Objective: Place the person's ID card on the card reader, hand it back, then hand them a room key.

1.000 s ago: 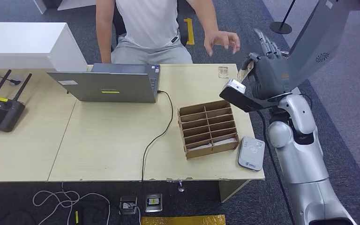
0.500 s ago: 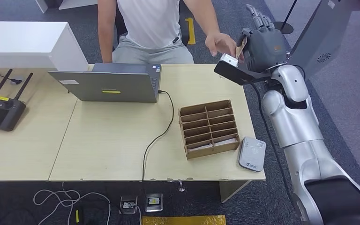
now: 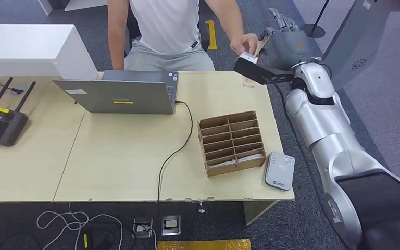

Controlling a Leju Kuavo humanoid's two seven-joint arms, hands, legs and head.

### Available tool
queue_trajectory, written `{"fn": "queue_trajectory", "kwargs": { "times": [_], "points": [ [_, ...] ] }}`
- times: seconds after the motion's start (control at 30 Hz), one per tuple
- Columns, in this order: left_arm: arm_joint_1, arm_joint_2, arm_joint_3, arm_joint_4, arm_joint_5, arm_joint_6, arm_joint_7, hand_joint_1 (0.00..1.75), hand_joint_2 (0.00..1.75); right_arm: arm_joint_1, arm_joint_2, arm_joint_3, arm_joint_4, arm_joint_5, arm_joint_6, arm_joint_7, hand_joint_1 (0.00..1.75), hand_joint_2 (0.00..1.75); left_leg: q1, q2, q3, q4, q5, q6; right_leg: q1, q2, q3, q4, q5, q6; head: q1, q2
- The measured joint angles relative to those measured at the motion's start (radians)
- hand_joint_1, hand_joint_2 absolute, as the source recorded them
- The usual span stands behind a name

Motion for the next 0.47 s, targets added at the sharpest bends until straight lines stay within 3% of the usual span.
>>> {"fn": "queue_trajectory", "kwargs": {
  "times": [0.47],
  "points": [
    [0.001, 0.004, 0.0, 0.0, 0.017, -0.002, 0.001, 0.0, 0.0, -0.011, 0.04, 0.019, 0.111, -0.001, -0.013, -0.003, 0.0, 1.75, 0.0, 0.0, -0.001, 0.0, 0.0, 0.0, 0.0, 0.0, 0.0, 0.0, 0.0, 0.0, 0.0, 0.0]
  ]
}}
